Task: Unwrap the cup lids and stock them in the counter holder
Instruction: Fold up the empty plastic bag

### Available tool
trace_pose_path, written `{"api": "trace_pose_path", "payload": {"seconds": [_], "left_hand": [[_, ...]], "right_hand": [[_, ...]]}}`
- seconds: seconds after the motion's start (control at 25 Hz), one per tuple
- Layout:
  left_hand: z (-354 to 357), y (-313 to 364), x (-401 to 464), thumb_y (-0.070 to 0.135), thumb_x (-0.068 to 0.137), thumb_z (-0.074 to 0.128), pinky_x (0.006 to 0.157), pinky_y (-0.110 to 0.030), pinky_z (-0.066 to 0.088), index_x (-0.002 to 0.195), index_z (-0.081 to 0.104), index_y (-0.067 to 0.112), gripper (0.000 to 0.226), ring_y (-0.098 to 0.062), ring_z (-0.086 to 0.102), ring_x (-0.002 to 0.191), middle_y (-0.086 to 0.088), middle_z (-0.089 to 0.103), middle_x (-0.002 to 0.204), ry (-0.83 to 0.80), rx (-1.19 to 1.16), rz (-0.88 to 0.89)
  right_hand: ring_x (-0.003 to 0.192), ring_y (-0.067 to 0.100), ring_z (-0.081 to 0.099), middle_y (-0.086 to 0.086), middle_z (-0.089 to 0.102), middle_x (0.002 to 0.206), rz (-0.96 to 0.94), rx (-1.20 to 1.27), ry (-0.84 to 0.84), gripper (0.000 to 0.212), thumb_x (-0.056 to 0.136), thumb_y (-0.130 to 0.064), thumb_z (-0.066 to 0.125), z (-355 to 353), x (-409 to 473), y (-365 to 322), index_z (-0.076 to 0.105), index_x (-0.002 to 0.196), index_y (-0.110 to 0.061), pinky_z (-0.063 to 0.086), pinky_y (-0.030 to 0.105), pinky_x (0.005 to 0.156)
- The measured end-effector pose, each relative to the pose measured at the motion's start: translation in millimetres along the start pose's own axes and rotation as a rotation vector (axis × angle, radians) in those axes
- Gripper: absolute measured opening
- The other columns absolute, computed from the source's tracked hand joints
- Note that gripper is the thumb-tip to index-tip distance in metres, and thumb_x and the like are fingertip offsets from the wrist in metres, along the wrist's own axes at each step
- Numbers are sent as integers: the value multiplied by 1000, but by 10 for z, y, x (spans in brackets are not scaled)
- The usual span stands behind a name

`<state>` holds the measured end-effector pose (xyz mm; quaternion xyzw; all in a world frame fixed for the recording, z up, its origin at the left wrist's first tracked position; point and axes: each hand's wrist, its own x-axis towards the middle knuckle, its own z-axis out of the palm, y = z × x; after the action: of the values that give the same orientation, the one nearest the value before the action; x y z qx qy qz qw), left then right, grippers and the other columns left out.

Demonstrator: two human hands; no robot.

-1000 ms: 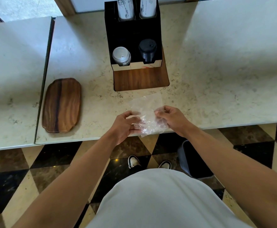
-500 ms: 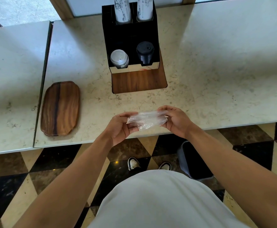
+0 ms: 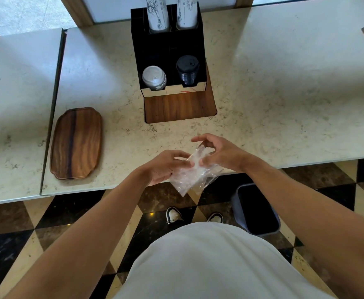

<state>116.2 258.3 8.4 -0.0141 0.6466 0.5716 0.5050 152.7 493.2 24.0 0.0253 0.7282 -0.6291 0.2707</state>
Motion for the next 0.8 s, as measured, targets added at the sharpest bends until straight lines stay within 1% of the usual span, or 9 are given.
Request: {"api": "trace_pose_path", "payload": {"seconds": [0.04, 0.12, 0.2, 0.32, 0.4, 0.48, 0.64, 0.76, 0.8], "left_hand": [[24, 0, 11, 17, 83, 82, 96, -43, 57, 117, 72, 7, 37, -30, 72, 105, -16, 75, 113, -22, 74, -8], [82, 2, 34, 11, 83, 81, 95, -47, 56, 108, 74, 0, 29, -31, 72, 97, -23, 73, 109, 54, 130, 25], [148, -1, 62, 7, 83, 81, 93, -49, 57, 104, 73, -3, 25, -31, 70, 92, -19, 75, 102, 215, 20, 69], [223, 27, 84, 4, 84, 80, 83, -46, 59, 107, 68, -5, 27, -31, 70, 90, -12, 76, 91, 349, -203, 83], [264, 52, 98, 4, 86, 79, 81, -46, 59, 109, 67, -7, 28, -29, 71, 86, -11, 76, 89, 343, -222, 96], [312, 84, 91, 3, 87, 77, 85, -50, 60, 109, 66, -8, 27, -29, 73, 85, -11, 77, 90, 353, -225, 107], [355, 111, 85, 9, 92, 74, 87, -50, 55, 113, 65, -6, 28, -31, 68, 90, -10, 76, 93, 350, -208, 112], [369, 112, 76, 9, 96, 66, 97, -61, 52, 123, 61, -7, 31, -39, 67, 97, -18, 70, 106, 292, -290, 109], [365, 114, 74, 6, 97, 62, 94, -62, 53, 125, 61, -4, 30, -43, 66, 98, -20, 68, 110, 269, -326, 111]], "right_hand": [[92, 13, 70, 5, 62, 118, -7, -44, -1, 68, 79, -1, 79, 15, 20, -17, 56, 138, -28, 59, 27, 79], [101, 16, 69, 5, 62, 118, -7, 3, 89, 65, 82, -14, 80, 43, 43, -17, 54, 140, -29, 59, 26, 77], [107, 22, 68, 7, 63, 122, 74, 232, 190, 62, 82, -38, 78, 57, 35, 52, 53, 137, -24, 59, 31, 80], [105, 30, 71, 13, 64, 122, 254, 402, 100, 66, 77, -60, 78, 142, 22, 300, 59, 125, -19, 59, 45, 89], [102, 31, 70, 15, 68, 116, 253, 453, 40, 64, 76, -58, 81, 244, 34, 455, 68, 121, -15, 58, 47, 92], [104, 32, 68, 15, 70, 119, 205, 506, 44, 53, 80, -50, 81, 291, 51, 525, 72, 120, -16, 56, 44, 89], [89, 17, 73, 6, 76, 107, 123, 624, 68, 29, 88, -29, 78, 227, 39, 576, 76, 115, -20, 59, 35, 80], [111, 29, 72, 12, 73, 125, 62, 677, 101, 38, 88, -19, 79, 166, 39, 606, 71, 125, -19, 59, 43, 90], [114, 31, 71, 14, 71, 128, 52, 698, 108, 40, 87, -17, 80, 154, 28, 605, 71, 126, -20, 60, 41, 87]]}}
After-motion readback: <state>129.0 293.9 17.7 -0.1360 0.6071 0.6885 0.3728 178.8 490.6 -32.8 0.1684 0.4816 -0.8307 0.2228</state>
